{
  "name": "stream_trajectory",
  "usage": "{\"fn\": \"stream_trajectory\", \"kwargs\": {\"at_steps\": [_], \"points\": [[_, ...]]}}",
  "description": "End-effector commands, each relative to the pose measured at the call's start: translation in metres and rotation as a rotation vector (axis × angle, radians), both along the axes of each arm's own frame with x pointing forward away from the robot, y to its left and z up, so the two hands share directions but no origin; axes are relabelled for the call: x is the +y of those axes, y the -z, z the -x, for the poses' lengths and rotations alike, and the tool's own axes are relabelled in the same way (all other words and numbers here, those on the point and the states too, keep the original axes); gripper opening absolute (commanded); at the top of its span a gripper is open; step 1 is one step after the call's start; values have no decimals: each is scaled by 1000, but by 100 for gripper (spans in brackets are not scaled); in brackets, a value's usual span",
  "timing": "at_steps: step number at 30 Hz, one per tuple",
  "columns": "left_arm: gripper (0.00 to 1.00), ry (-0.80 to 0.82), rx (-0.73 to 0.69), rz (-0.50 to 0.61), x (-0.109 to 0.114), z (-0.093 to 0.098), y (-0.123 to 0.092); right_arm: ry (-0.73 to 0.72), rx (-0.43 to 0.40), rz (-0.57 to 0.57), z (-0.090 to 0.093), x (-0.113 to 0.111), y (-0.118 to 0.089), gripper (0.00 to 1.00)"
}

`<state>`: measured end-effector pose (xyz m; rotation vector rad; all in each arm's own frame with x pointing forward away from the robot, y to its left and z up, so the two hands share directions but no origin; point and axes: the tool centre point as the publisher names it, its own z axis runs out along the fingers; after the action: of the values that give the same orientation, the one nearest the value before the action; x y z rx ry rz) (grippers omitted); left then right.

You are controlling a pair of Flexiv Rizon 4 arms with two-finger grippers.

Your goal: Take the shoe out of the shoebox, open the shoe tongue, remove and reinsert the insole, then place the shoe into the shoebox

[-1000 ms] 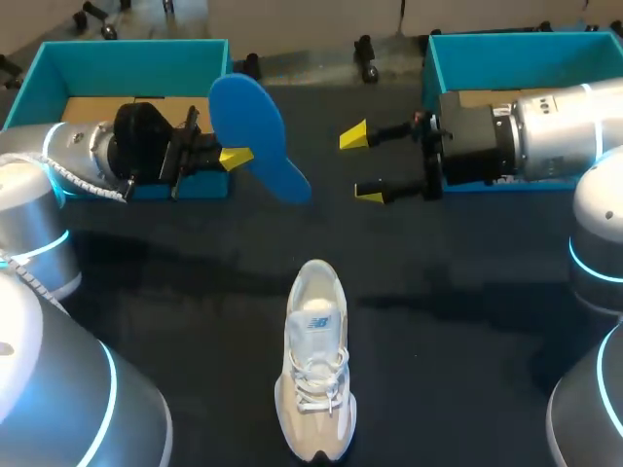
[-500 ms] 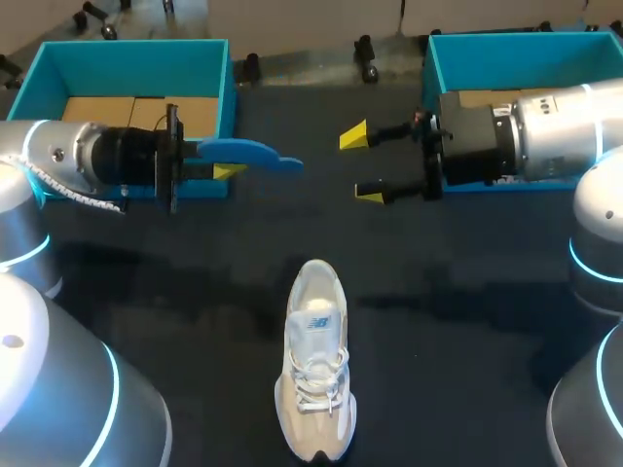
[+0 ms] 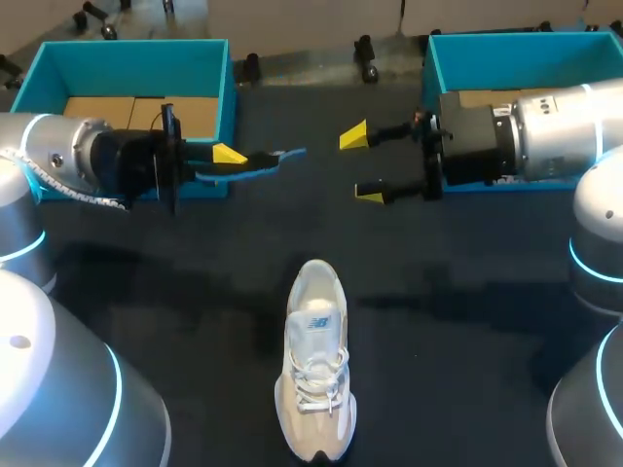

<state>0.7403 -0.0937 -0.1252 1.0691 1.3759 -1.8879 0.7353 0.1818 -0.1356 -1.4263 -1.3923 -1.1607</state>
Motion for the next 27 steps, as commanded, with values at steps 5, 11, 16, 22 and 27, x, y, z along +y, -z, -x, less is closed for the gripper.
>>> {"fn": "stream_trajectory", "kwargs": {"at_steps": [5, 11, 16, 22, 27], "points": [[0, -29, -354, 73, -2, -3, 0, 1, 0, 0, 0, 2, 1, 100], [0, -97, -510, 78, -18, -7, 5, 1, 0, 0, 0, 2, 1, 100], [0, -118, -613, 66, -27, -6, 5, 1, 0, 0, 0, 2, 1, 100], [0, -147, -648, 56, -29, -8, 4, 1, 0, 0, 0, 2, 1, 100], [0, -147, -648, 56, -29, -8, 4, 1, 0, 0, 0, 2, 1, 100]]}}
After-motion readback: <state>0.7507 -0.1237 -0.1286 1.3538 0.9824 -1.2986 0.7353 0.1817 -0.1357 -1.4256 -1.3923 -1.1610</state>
